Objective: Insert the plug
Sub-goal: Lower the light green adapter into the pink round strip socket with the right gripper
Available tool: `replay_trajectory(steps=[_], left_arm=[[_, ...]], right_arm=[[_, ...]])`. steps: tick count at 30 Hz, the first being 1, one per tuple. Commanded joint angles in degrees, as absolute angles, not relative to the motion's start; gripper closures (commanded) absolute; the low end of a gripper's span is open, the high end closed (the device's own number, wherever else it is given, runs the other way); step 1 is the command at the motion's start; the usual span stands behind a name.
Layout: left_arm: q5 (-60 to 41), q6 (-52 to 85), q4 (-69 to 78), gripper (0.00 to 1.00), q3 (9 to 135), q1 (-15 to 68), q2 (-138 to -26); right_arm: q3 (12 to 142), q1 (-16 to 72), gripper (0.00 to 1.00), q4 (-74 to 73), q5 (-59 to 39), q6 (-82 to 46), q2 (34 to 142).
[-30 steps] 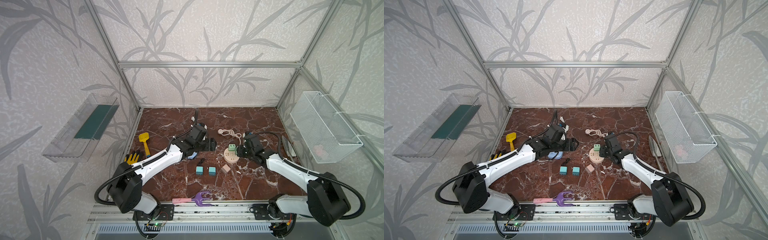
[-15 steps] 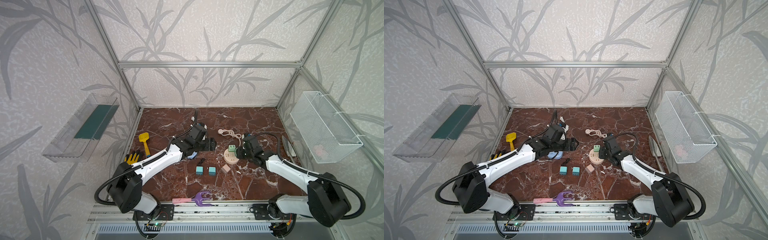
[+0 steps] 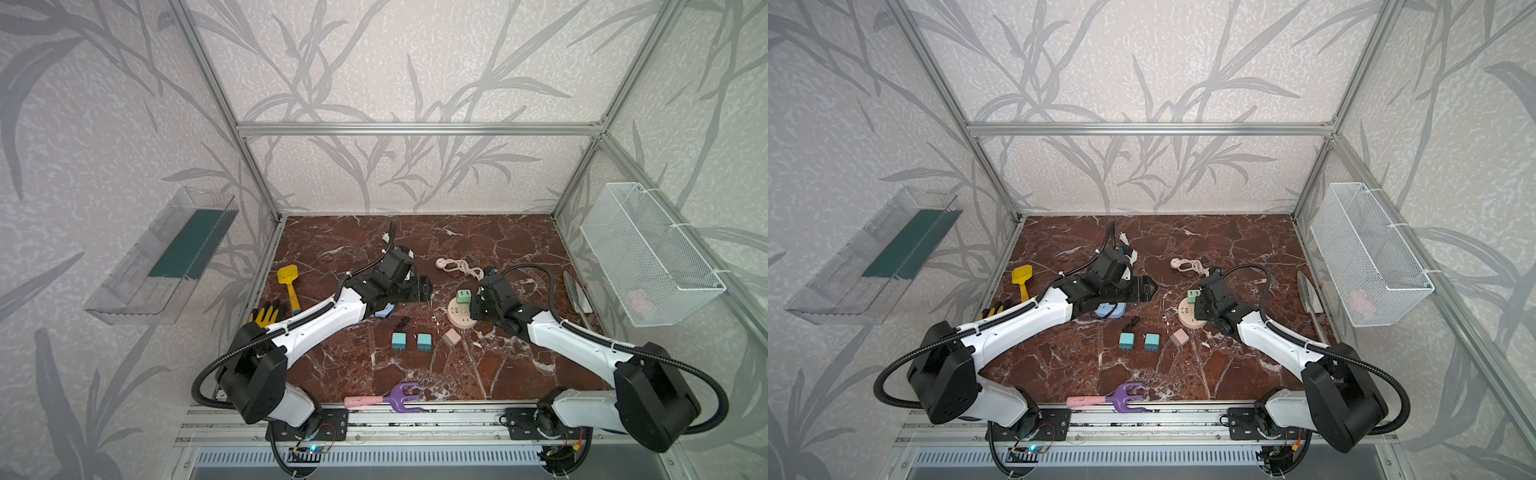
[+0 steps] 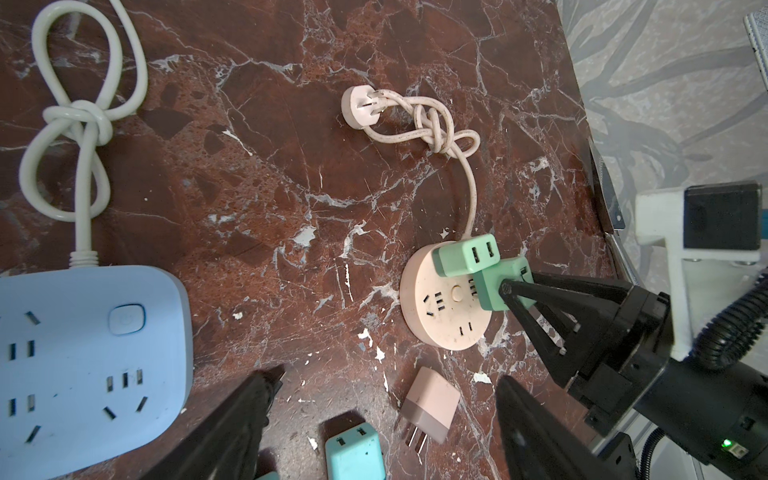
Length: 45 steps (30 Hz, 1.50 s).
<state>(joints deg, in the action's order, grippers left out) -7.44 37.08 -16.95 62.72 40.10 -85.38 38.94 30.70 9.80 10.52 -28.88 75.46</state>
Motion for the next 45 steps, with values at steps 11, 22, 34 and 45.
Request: replay_trajectory(steps=[11,22,34,45], left_arm=[[-7.91,37.44,-15.03,0.15,61.17,39.81,-85.59],[-5.3,36.87,-14.41,0.16,59.5,39.86,-83.38],[-4.15,37.11,-13.17,0.16,57.88,39.72,-83.75],[-5.14,35.97,-12.5,0.17,57.62,39.12,-84.76]], right_arm=[[40.26,31.03,1.0,18.04,10.33,-28.65,80.09],[41.15,31.04,1.0,22.62,10.39,-31.11,85.86],[44.32,31.56,1.0,25.62,9.67,-32.65,96.7],[51.04,34.09,1.0,34.54,11.76,-35.07,105.38]])
